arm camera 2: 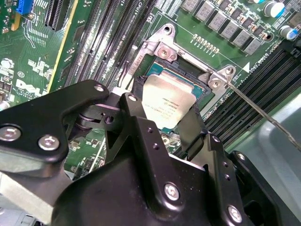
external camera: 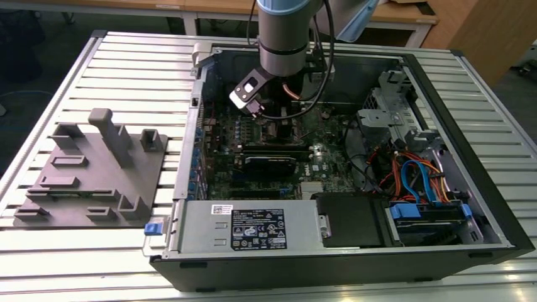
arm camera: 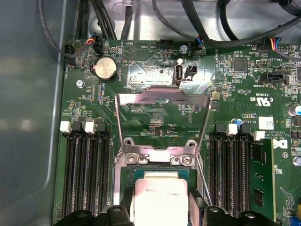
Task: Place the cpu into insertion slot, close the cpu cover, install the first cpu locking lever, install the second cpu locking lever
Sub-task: 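Place the cpu into insertion slot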
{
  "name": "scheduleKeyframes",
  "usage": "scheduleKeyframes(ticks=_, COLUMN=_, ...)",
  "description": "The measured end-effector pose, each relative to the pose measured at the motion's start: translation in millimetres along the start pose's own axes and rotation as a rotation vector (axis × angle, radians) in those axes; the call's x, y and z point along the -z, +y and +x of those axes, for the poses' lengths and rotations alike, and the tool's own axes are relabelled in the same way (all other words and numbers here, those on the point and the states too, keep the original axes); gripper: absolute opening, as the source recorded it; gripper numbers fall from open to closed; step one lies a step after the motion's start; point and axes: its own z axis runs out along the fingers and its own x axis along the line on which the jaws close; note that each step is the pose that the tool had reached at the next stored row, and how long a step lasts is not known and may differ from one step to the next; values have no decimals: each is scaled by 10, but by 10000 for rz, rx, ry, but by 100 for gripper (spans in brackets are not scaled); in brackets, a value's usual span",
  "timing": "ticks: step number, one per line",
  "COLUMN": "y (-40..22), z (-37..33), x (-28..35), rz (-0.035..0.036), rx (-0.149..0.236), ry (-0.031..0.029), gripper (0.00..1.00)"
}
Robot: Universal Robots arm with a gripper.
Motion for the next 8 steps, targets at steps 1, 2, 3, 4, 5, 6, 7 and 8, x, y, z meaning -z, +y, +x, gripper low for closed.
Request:
scheduleKeyframes(ticks=1, y=0, z=1, x=-1, rz=-1, rx=1, ry=1, gripper=54)
scheduleKeyframes(ticks=2, y=0, z=2, x=-1, rz=-1, rx=2, ry=2, gripper=54)
scheduleKeyframes(ticks=3, y=0, z=2, x=-1, rz=0, rx=1, ry=3, gripper=54)
scheduleKeyframes(ticks=4, y=0, z=2, x=-2, rz=-1, rx=0, ry=4, gripper=54)
scheduleKeyframes(ticks=5, y=0, z=3, x=-2, rz=0, rx=0, ry=6, gripper=54)
scheduleKeyframes(ticks=6, y=0, z=3, x=-2, rz=0, rx=0, ry=7, gripper=54)
scheduleKeyframes(ticks=7, y=0, z=3, x=-2, rz=0, rx=-1, ry=7, gripper=54)
scheduleKeyframes(ticks=8, y=0, z=3, x=-2, rz=0, rx=-1, ry=8, gripper=54)
